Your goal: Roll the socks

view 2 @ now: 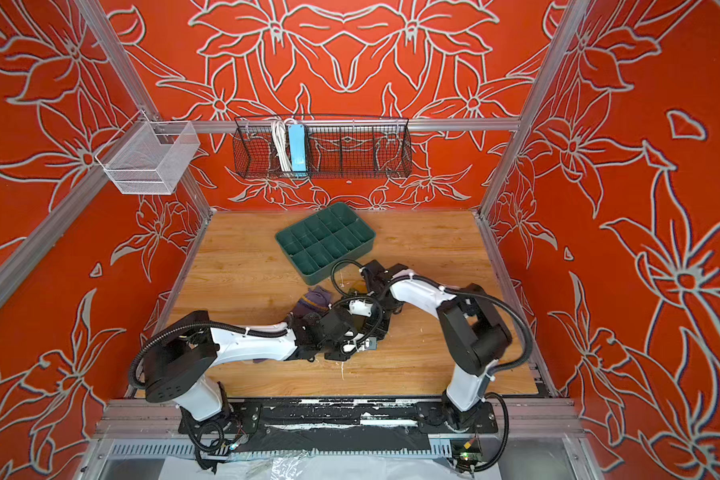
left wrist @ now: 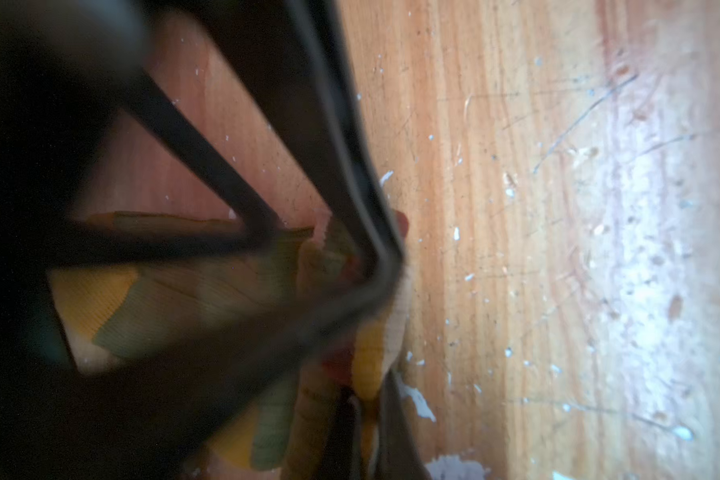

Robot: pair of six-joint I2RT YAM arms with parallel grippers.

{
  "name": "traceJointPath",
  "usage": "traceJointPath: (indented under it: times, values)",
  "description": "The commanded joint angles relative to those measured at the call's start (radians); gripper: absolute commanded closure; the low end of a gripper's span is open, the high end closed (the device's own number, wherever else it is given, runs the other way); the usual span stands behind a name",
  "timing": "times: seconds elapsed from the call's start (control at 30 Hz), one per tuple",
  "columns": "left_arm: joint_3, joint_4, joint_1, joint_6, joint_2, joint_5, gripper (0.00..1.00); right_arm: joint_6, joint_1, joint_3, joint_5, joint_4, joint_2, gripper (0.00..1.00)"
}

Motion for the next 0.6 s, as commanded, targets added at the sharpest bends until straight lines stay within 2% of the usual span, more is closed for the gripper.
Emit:
traceJointPath:
  times: [0.0,0.1,0.23,0.27,0.33,0.4,0.47,0.57]
  values:
    - [0.047,-0.151,0.039,-0.062,0.045,0.109,1.00,0.118,-0.063,-0.077,0.067,0.125,-0.204,0.31]
    - [0.142,-0.259,0.066,-0.105,0.095,0.175,1.00,0.207,-0.131,-0.159,0.194,0.238,-0.409,0.25]
    - [0.274,-0.402,0.112,-0.190,0.183,0.300,1.00,0.329,-0.189,-0.277,0.445,0.399,-0.677,0.12]
    - [0.302,-0.429,0.125,-0.213,0.208,0.335,1.00,0.339,-0.195,-0.299,0.502,0.422,-0.747,0.11]
    - [0.346,-0.475,0.149,-0.260,0.246,0.390,1.00,0.316,-0.197,-0.331,0.546,0.440,-0.859,0.11]
    - [0.380,-0.507,0.174,-0.303,0.277,0.440,1.00,0.256,-0.197,-0.349,0.492,0.415,-0.954,0.12]
    - [0.416,-0.542,0.201,-0.325,0.309,0.529,1.00,0.159,-0.194,-0.358,0.328,0.337,-1.024,0.18]
    - [0.476,-0.608,0.219,-0.308,0.360,0.647,1.00,0.031,-0.157,-0.360,0.094,0.177,-1.057,0.20]
